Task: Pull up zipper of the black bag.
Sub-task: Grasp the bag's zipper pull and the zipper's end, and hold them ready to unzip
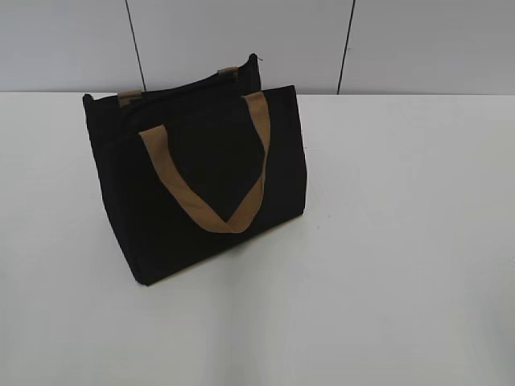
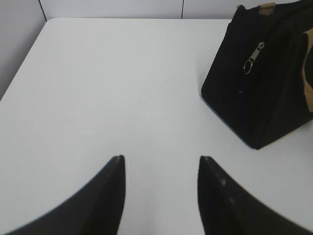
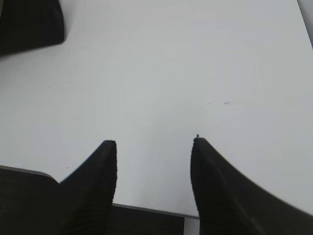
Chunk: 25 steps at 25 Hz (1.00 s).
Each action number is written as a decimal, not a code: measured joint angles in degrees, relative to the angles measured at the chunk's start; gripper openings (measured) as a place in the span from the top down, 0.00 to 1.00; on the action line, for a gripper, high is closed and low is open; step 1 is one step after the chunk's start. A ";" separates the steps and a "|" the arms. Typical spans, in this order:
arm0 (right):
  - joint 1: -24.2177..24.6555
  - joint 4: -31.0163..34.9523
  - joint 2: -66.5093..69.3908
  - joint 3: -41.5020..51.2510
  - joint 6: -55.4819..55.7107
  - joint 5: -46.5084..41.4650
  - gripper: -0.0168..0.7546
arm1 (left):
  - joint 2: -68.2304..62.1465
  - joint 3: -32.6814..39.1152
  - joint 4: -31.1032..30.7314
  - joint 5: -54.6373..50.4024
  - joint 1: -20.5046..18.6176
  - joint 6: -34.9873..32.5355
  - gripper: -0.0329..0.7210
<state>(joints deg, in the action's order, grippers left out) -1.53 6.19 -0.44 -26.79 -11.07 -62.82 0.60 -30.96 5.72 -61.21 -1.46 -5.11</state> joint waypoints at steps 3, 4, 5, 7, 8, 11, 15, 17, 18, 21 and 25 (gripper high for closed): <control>0.00 0.00 0.00 0.00 0.00 0.00 0.49 | 0.00 0.00 0.00 0.00 0.00 0.00 0.49; 0.00 0.00 0.00 0.00 0.00 0.00 0.49 | 0.00 0.00 0.00 0.00 0.00 0.00 0.49; 0.00 0.00 0.00 0.00 0.00 0.00 0.49 | 0.00 0.00 0.00 0.00 0.00 0.00 0.50; 0.00 0.00 0.00 0.00 0.00 0.00 0.49 | 0.00 0.00 0.00 0.00 0.00 0.00 0.50; 0.00 0.00 0.00 0.00 0.00 0.00 0.49 | 0.00 0.00 0.00 0.00 0.00 0.00 0.50; 0.00 0.00 0.00 0.00 0.00 0.00 0.49 | 0.00 0.00 0.00 0.00 0.00 0.05 0.50; 0.00 0.00 0.00 0.00 0.00 0.00 0.49 | 0.00 0.00 0.00 0.00 0.00 0.05 0.51; 0.00 0.00 0.00 0.00 0.00 0.00 0.49 | 0.00 0.00 0.00 0.00 0.00 0.05 0.52; 0.00 0.00 0.00 0.00 0.00 0.00 0.49 | 0.00 0.00 0.00 0.00 0.00 0.05 0.53; 0.00 0.00 0.00 0.00 0.00 0.00 0.49 | 0.00 0.00 0.00 0.00 0.00 0.05 0.54; 0.00 0.00 0.00 0.00 0.00 0.00 0.49 | 0.00 0.00 0.00 0.00 0.00 0.05 0.54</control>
<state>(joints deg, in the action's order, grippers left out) -1.53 6.19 -0.44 -26.79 -11.07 -62.82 0.60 -30.96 5.72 -61.21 -1.46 -5.06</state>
